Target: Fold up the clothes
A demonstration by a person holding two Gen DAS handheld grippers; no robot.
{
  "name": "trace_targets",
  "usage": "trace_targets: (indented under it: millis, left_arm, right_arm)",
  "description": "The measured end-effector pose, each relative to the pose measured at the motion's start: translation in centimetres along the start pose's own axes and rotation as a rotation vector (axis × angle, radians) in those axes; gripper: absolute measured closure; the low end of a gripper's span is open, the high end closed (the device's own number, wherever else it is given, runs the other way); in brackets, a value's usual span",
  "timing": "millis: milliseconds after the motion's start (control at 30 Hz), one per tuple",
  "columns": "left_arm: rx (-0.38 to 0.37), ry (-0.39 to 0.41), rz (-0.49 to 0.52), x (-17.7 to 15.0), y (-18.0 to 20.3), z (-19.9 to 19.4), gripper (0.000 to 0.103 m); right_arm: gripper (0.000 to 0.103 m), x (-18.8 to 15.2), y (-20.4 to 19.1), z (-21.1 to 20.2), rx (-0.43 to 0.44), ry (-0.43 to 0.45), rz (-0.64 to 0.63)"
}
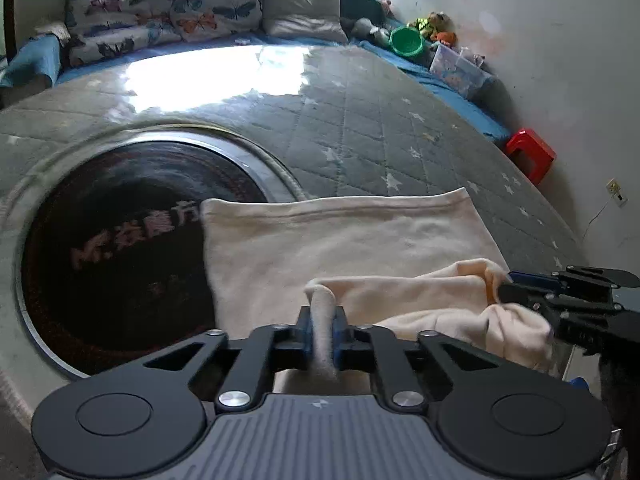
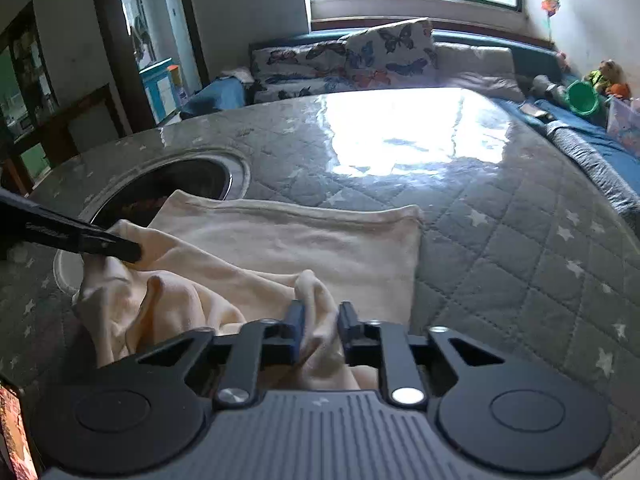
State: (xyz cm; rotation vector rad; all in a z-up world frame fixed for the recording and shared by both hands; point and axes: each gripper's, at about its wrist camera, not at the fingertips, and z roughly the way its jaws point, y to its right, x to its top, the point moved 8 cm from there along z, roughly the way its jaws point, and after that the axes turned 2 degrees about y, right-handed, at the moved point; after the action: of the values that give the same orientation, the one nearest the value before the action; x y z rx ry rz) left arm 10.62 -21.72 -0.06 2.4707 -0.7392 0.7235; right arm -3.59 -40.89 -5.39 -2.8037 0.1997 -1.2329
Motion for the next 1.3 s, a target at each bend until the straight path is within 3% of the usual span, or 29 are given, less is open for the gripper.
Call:
trace_targets:
  millis: [333,500,633,733,800,867,900,1000,1133,1233,1300]
  left_arm:
    - [-0.010,0.129,-0.017,-3.3,-0.8,-6.8,0.095]
    - [0.041,0.139,-0.011,-5.4,-2.1,-8.6,0.094]
    - [0.085,0.126,0.024,-6.2,-2.6,-8.8,0.087]
    - [0.111,0.148,0.062,-5.7,-2.4,-9.1,0.078]
    - [0.117,0.175,0.091,-5.1,-2.0,-9.4,0.072]
    - [0.110,0.208,0.133,-4.2,-1.1,-9.8,0.057]
    - [0.101,0.219,0.161,-3.8,-0.5,-9.8,0.055]
    - [0.068,0.218,0.247,-2.8,1.4,-8.5,0.053]
    - [0.027,0.144,0.336,-2.5,3.5,-4.8,0.053]
    - [0.041,0.092,0.378,-2.8,4.2,-2.1,0.054]
    - [0.037,0.064,0.390,-3.1,4.4,-0.7,0.059]
  right_arm:
    - [0.100,-0.7,1.1,-5.3,-0.129,0.110,-0.022]
    - [0.102,-2.9,2.8,-6.2,-0.206,0.066,0.001]
    - [0.098,-2.8,2.5,-6.9,-0.161,0.070,0.000]
    - [0.093,-1.3,0.5,-7.1,-0.075,0.105,-0.028]
    - [0.083,-0.2,-1.1,-6.7,-0.012,0.122,-0.063]
    - [0.071,0.6,-2.6,-5.7,0.036,0.115,-0.110]
    - [0.070,0.9,-3.3,-5.1,0.054,0.109,-0.134]
    - [0.070,1.4,-5.4,-2.7,0.079,0.072,-0.220]
    - [0.071,1.5,-6.2,-0.4,0.094,0.013,-0.249]
    - [0.072,1.2,-6.2,0.6,0.078,-0.014,-0.262]
    - [0.088,0.6,-5.7,0.9,0.078,-0.032,-0.243]
